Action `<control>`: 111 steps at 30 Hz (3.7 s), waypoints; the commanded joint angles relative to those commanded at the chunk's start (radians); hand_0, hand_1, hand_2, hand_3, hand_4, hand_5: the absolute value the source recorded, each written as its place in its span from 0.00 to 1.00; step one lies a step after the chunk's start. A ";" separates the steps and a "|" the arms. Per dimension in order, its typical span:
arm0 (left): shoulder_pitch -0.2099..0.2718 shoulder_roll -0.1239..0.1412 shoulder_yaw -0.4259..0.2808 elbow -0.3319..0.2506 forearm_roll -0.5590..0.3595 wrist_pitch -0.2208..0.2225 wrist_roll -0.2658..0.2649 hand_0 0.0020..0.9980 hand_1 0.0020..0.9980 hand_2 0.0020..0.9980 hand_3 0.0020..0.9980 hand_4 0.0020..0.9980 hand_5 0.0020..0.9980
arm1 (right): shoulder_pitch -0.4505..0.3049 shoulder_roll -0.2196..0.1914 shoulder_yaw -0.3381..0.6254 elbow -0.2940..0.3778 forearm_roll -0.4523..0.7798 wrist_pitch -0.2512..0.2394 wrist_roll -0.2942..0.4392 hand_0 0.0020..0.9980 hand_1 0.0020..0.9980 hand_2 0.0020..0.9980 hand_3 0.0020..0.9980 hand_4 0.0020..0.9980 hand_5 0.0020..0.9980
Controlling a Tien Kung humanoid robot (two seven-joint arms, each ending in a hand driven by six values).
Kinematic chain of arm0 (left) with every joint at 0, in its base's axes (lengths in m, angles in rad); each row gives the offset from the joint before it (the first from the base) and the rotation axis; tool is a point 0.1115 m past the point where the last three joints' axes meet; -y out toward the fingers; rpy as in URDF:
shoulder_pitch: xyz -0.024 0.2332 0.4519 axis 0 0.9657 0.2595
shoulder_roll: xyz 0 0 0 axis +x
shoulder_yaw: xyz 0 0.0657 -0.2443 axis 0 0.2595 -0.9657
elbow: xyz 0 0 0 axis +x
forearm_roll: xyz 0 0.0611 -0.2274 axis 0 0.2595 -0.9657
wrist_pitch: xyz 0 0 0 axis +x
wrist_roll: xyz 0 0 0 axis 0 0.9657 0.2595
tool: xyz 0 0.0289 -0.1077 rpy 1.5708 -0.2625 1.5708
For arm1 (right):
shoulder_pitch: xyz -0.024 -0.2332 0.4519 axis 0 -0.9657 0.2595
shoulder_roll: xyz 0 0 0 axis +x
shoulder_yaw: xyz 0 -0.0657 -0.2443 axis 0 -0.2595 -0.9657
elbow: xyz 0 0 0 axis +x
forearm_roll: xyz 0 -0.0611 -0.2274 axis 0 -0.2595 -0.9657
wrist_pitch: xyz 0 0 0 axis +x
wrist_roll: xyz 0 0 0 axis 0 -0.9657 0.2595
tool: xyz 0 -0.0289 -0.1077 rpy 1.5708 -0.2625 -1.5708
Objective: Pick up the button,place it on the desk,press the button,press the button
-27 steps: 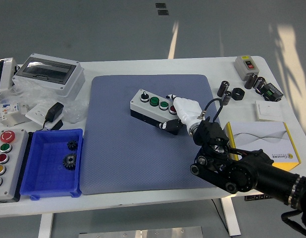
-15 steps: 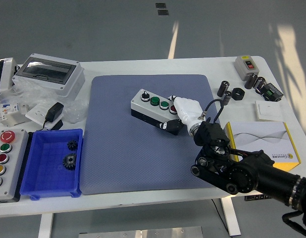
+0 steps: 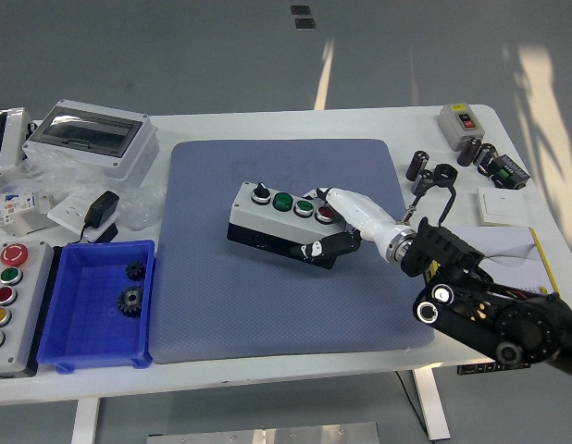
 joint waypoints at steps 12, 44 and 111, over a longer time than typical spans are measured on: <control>-0.004 -0.001 -0.006 0.000 0.014 -0.002 0.001 0.63 0.58 0.57 0.63 0.66 0.22 | -0.035 -0.074 -0.132 0.079 -0.155 -0.113 0.073 0.21 0.33 0.37 0.38 0.16 0.00; -0.008 0.001 -0.010 0.000 0.024 -0.003 0.005 0.63 0.58 0.57 0.63 0.67 0.24 | -0.053 -0.032 -0.109 -0.017 -0.229 -0.134 0.028 0.89 0.83 0.82 0.76 0.38 0.04; -0.012 0.000 0.000 0.000 0.025 -0.008 0.003 0.62 0.57 0.56 0.61 0.60 0.18 | -0.045 -0.139 -0.047 0.080 0.062 0.057 0.062 1.00 0.95 0.95 1.00 0.57 0.01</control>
